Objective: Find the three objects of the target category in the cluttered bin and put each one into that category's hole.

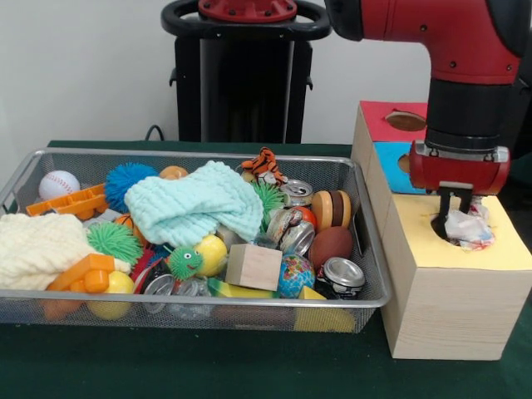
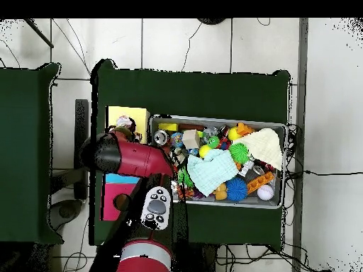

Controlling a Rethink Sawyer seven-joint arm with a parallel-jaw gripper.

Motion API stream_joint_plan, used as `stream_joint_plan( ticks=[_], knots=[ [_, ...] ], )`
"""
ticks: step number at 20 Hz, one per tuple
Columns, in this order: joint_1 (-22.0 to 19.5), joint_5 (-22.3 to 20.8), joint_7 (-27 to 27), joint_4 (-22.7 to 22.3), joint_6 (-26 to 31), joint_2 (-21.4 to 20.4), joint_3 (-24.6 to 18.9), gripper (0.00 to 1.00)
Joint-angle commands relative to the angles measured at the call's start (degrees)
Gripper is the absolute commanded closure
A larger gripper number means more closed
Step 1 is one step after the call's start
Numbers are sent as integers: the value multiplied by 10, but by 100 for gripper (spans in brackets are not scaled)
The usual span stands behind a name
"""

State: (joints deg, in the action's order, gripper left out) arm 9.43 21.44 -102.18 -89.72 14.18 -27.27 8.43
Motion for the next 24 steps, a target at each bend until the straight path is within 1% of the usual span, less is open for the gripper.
stream_joint_plan(
  ticks=[1, 7, 10, 13, 15, 17, 18, 24],
  knots=[
    [-42, -20, -71, 24, -39, 39, -41, 100],
    [-50, -23, -59, 16, 6, 5, -37, 100],
    [-69, -24, -46, 5, 30, -19, -54, 100],
    [-82, -22, -37, -12, 75, -61, -61, 100],
    [-82, -22, -36, -19, 110, -89, -55, 100],
    [-85, -21, -37, -24, 131, -107, -57, 100],
    [-90, -20, -35, -34, 135, -119, -63, 100],
    [-106, -21, -30, -40, 131, -128, -84, 100]
  ],
)
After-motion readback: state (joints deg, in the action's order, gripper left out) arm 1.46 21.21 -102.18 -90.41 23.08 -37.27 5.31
